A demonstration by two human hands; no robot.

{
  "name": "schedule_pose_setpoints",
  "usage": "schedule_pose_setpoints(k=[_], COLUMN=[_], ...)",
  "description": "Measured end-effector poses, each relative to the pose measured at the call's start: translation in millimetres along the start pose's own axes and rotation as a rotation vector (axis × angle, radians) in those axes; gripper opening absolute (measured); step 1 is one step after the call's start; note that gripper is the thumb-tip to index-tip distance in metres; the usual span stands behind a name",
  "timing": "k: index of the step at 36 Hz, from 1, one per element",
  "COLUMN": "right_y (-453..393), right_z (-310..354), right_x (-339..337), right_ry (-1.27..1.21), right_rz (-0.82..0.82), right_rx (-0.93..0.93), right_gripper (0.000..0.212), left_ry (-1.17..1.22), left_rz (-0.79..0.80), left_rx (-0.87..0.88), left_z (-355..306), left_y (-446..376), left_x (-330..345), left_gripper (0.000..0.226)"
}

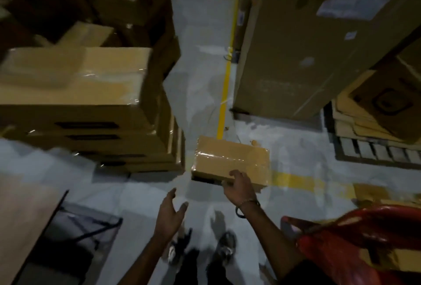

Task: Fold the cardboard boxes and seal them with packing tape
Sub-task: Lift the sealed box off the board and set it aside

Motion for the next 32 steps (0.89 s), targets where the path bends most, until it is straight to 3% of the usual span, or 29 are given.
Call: schedule_pose_setpoints(k=[5,12,18,25,29,32], right_y=[67,158,240,380,455,503], right_z=[60,140,195,239,246,255], right_x=[49,174,291,409,472,516], right_ry=[0.03,0.166,0.349,0.42,0.539,0.616], right_rz=[0.109,0.371,0.539,0.681,0.815,0.885], right_rx=[-0.119,-0.352,-0.522,-0.703,-0.786,-0.89], right_gripper=[0.046,0.035,0.023,0.028,0.034,0.026], left_ry=[0.109,0.245,0.436,0.555,0.596,0.657], left_rz=[-0.079,-0.341,-0.563,-0.702,-0.798,-0.896], left_rx=[-0.036,-0.161,-0.288,-0.432,-0.53,-0.589], left_z=[44,142,254,393,448,483], left_y=[71,173,279,390,450,491], left_x=[-57,-142,-206,-245,-257,-262], left_gripper=[0.053,0.021,0.024,0.029,0.03,0.026])
Point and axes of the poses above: each hand's wrist, its own y-axis away from the middle knuckle, its own x-axis out of the palm, z = x × y, the point moved 3 cm from there along -y, towards the middle knuckle, and after that the axes turned 4 degrees about -y, right-handed, at the moved point
